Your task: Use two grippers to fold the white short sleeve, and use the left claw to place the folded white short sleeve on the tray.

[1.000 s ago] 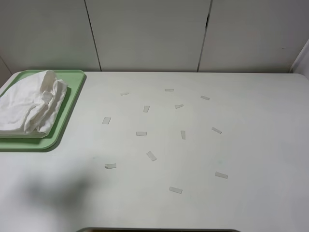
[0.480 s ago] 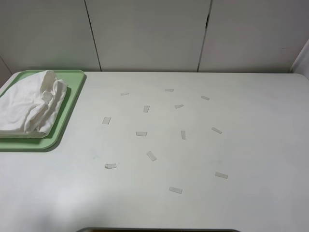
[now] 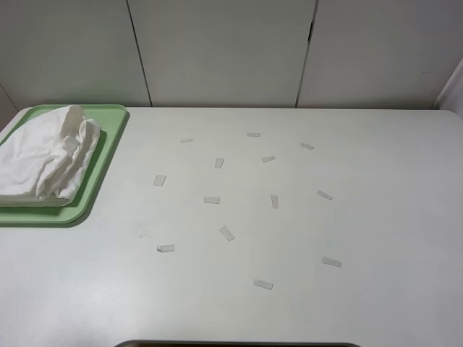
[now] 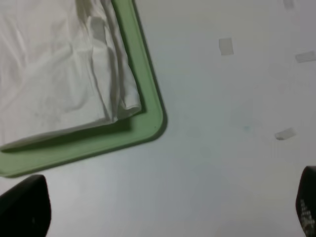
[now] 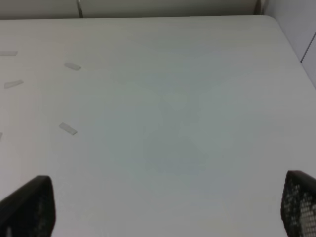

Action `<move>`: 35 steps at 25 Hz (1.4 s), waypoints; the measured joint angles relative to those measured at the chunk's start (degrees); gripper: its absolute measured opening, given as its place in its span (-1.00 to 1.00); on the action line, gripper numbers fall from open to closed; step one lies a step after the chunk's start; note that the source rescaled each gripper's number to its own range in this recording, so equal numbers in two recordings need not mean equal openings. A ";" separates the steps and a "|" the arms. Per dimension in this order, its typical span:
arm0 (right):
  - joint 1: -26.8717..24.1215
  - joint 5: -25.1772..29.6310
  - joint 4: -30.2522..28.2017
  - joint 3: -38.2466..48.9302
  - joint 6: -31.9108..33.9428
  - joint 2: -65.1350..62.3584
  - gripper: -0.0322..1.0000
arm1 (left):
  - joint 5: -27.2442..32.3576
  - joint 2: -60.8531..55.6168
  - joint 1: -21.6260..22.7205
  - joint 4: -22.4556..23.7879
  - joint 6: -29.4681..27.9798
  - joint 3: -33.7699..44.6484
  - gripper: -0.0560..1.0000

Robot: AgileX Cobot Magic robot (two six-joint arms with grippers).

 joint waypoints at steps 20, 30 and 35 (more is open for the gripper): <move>0.00 0.00 0.00 0.00 0.00 0.00 1.00 | 5.73 -20.02 0.00 0.58 0.29 2.21 1.00; 0.00 0.00 0.00 0.00 0.00 0.00 1.00 | 5.57 -23.60 -5.82 -0.20 -3.82 14.12 1.00; 0.00 0.00 0.00 0.00 0.00 0.00 1.00 | 1.38 -33.83 -8.92 0.67 -8.54 22.08 1.00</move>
